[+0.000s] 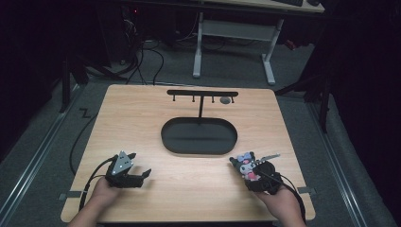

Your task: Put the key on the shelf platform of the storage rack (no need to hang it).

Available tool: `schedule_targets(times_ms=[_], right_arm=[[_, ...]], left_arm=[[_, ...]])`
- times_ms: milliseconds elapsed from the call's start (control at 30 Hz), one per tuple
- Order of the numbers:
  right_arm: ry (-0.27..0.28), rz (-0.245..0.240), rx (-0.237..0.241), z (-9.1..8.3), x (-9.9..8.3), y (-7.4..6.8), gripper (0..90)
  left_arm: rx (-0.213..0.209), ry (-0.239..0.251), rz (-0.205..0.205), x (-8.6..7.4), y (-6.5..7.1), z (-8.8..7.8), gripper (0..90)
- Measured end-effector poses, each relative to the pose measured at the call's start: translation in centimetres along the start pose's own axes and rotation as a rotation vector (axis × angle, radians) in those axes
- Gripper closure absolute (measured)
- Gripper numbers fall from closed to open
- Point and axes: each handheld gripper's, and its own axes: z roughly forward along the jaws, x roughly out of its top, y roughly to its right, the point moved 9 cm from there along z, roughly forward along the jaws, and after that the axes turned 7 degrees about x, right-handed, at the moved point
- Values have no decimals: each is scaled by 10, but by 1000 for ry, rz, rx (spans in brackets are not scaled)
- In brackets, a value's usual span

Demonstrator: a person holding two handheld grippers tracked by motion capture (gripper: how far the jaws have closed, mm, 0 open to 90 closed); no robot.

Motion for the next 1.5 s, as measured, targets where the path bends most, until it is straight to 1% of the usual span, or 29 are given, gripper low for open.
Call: schedule_targets(times_ms=[33, 67, 133, 433, 500, 600, 767, 800, 933, 1033, 1267, 1367, 1500], right_arm=[[0, -3, -1, -2, 1, 0, 482], [12, -9, -8, -5, 4, -1, 482], [20, -12, -2, -7, 7, -2, 482], [31, -33, 7, -9, 18, -10, 482], [39, -33, 12, -9, 23, -14, 482], [43, -37, 22, -9, 27, -17, 482], [43, -53, 13, -10, 34, -21, 482], [45, -63, 11, -10, 38, -23, 483], [49, -69, 9, -11, 42, -26, 482], [48, -83, 9, -10, 47, -29, 482], [51, -86, 11, -7, 54, -34, 482], [45, -94, 8, -6, 56, -35, 482], [47, -91, 13, -4, 59, -37, 482]], left_arm=[[0, 0, 0, 0, 0, 0, 154], [0, 1, 0, 0, 0, 0, 154], [0, 0, 1, 0, 0, 0, 154], [0, -1, 2, 0, 0, 0, 154], [0, 1, 0, 0, 0, 0, 154], [-1, 0, 2, 0, 0, 0, 154], [-1, 2, 1, 0, 0, 0, 154], [-2, 2, 1, 0, 0, 0, 154], [-2, 2, 0, 0, 0, 0, 154], [-2, 2, 0, 0, 0, 0, 154], [-3, 3, -1, 0, 0, -1, 154], [-3, 4, -2, 0, 0, -1, 154], [-3, 4, -2, 0, 0, -1, 154]])
